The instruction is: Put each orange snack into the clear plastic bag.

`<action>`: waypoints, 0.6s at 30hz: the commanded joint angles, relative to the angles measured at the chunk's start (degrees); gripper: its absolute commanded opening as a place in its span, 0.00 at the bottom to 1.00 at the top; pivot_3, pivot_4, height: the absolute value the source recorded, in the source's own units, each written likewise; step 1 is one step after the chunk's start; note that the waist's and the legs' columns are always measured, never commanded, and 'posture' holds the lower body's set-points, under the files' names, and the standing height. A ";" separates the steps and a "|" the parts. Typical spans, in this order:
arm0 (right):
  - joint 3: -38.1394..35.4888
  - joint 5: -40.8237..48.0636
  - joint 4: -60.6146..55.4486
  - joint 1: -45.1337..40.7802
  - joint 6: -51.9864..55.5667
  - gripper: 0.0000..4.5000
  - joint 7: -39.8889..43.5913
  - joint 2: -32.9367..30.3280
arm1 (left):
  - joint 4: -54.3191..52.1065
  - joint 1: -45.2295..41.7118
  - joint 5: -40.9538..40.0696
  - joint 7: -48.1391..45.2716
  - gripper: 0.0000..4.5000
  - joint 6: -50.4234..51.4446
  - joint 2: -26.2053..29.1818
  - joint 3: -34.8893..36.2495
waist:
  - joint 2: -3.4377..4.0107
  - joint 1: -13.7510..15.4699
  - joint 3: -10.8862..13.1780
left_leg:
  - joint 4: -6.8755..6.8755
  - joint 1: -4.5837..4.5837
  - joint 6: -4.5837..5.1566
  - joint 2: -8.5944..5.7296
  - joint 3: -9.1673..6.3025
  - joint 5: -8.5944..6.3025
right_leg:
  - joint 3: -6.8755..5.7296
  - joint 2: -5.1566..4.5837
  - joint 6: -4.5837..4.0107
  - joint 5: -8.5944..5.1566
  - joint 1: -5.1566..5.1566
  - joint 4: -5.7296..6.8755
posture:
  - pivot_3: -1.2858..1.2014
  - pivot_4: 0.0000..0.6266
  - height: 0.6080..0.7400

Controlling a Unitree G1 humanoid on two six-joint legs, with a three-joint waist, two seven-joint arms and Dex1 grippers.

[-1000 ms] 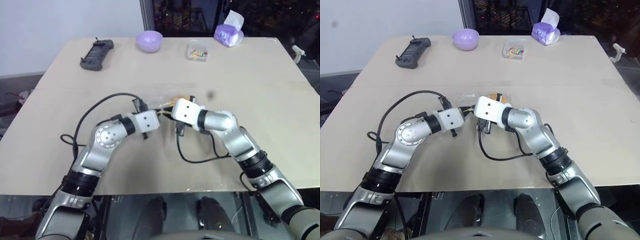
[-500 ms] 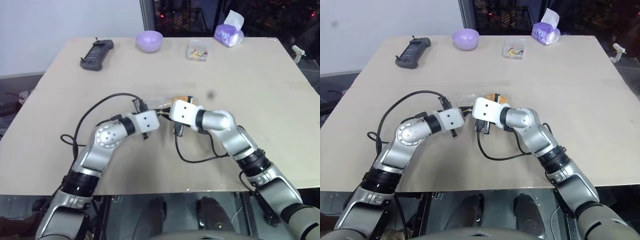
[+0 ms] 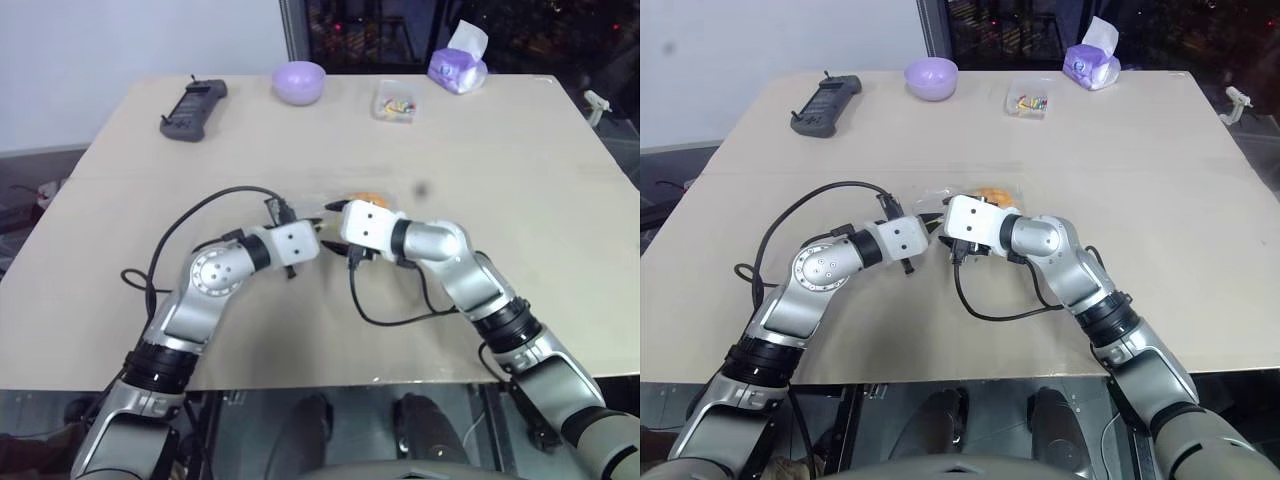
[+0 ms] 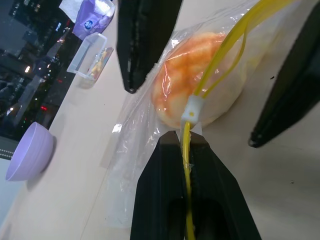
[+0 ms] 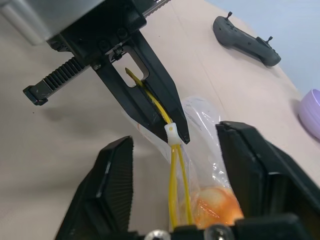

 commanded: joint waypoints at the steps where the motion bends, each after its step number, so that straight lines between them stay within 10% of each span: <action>1: -0.36 0.43 -1.41 -1.09 -0.94 0.64 -0.49 0.69 | -2.67 -0.24 -0.12 0.57 0.00 -0.68 0.31 0.74 | 0.00 0.00 0.00 | 0.00 0.00 0.00 0.00 0.00 0.00 | 0.00 0.00 0.00 0.00 0.00 0.00 | 0.52 0.24 0.83; 7: -0.02 -0.15 -0.75 -0.92 -1.69 0.22 -1.04 1.08 | -2.88 -0.12 -0.11 0.57 0.00 -0.45 0.28 0.76 | 0.00 0.00 0.00 | 0.00 0.00 0.00 0.00 0.00 0.00 | 0.00 0.00 0.00 0.00 0.00 0.00 | 0.52 0.24 0.83; 13: 0.07 -0.61 -0.11 -0.91 -2.44 0.22 -1.40 1.04 | -3.16 0.07 -0.09 0.62 0.00 -0.19 0.26 0.82 | 0.00 -0.01 0.00 | 0.00 0.00 0.00 0.00 0.00 0.00 | 0.00 0.00 0.00 0.00 0.00 0.00 | 0.52 0.24 0.83; 18: 0.02 -0.73 0.55 -1.00 -2.96 0.01 -1.64 0.86 | -3.33 0.21 -0.09 0.68 0.00 -0.05 0.29 0.91 | 0.00 0.00 0.00 | 0.00 0.00 0.00 0.00 0.00 0.00 | 0.00 0.00 0.00 0.00 0.00 0.00 | 0.52 0.24 0.83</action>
